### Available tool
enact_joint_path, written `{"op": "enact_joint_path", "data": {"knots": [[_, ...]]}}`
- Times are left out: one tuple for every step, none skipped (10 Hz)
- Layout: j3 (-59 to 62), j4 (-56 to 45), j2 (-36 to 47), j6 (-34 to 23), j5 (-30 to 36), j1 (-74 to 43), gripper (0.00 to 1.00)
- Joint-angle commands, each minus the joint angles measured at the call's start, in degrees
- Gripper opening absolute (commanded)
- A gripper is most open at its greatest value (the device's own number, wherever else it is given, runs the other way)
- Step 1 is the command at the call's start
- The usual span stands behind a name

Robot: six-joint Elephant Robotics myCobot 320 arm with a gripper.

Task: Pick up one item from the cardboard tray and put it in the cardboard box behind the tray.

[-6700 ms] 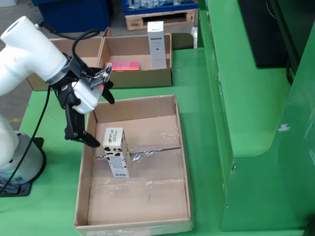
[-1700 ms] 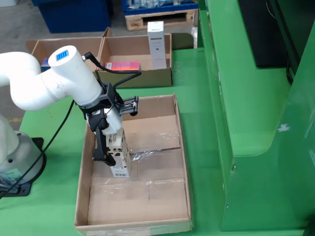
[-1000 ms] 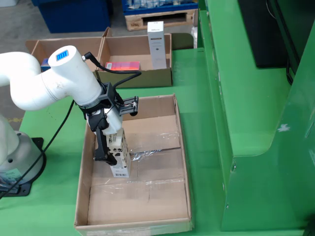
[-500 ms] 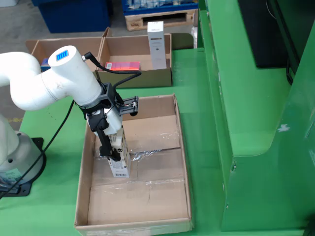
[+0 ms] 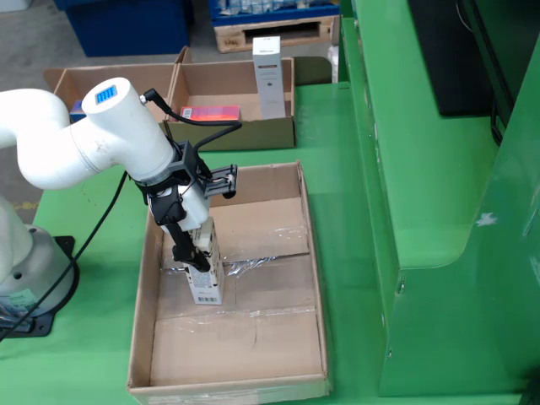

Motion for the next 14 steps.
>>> {"op": "enact_joint_path", "data": {"knots": [[1.4,0.7,1.1,-0.1,-0.1,-0.1,0.00],[1.4,0.7,1.1,-0.1,-0.1,-0.1,0.00],[1.4,0.7,1.1,-0.1,-0.1,-0.1,0.00],[1.4,0.7,1.1,-0.1,-0.1,-0.1,0.00],[1.4,0.7,1.1,-0.1,-0.1,-0.1,0.00],[1.4,0.7,1.1,-0.1,-0.1,-0.1,0.00],[1.4,0.7,1.1,-0.1,-0.1,-0.1,0.00],[1.4,0.7,1.1,-0.1,-0.1,-0.1,0.00],[1.4,0.7,1.1,-0.1,-0.1,-0.1,0.00],[1.4,0.7,1.1,-0.1,-0.1,-0.1,0.00],[1.4,0.7,1.1,-0.1,-0.1,-0.1,0.00],[4.3,-0.9,1.0,-0.4,-0.5,-0.9,0.00],[4.3,-0.9,1.0,-0.4,-0.5,-0.9,0.00],[4.3,-0.9,1.0,-0.4,-0.5,-0.9,0.00]]}}
